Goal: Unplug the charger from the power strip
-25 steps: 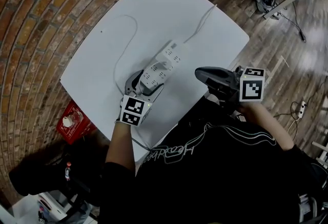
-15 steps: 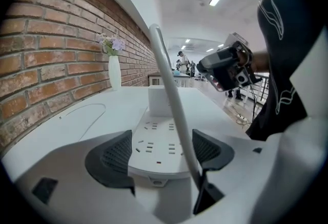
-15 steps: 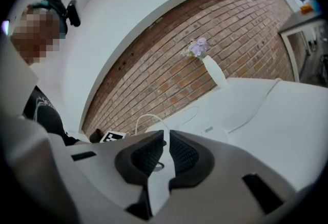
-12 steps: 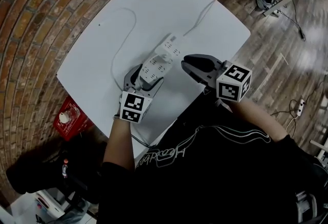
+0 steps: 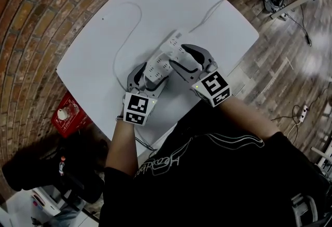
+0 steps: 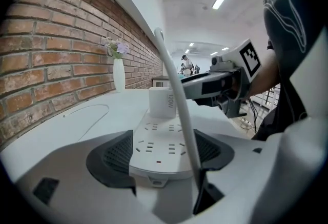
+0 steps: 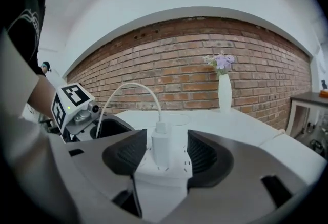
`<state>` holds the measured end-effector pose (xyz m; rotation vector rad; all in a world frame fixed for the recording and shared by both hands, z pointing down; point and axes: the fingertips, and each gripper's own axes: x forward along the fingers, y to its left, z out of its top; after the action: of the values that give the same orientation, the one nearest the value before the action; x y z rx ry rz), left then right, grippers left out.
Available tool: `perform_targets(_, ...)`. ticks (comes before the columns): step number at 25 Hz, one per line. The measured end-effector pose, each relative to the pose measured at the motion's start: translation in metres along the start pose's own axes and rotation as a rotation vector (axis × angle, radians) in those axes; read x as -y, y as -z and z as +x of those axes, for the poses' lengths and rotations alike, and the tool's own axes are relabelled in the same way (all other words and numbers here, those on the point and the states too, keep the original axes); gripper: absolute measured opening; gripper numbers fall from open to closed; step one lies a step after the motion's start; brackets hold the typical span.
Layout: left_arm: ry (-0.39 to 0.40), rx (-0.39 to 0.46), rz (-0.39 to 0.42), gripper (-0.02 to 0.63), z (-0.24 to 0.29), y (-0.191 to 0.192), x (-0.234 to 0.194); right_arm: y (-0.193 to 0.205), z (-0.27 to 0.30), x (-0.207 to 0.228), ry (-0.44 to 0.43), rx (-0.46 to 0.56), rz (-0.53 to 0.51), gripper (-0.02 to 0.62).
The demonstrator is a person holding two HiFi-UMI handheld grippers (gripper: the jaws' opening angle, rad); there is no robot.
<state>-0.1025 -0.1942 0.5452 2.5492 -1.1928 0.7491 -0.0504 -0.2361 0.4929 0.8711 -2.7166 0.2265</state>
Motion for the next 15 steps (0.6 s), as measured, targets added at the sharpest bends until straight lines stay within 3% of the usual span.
perform_targets(5,-0.003,0.008,0.0,0.35,0.0,0.0,-0.001,-0.004,0.025,-0.008,0.021,0.012,-0.083,0.209)
perform_targets(11,-0.006,0.009,-0.004,0.35,-0.001,0.001,-0.001,0.0,0.042,-0.005,0.068,0.001,-0.064,0.205)
perform_targets(15,-0.009,0.023,-0.004,0.35,-0.001,0.0,-0.002,0.004,0.045,-0.001,0.09,-0.012,-0.104,0.137)
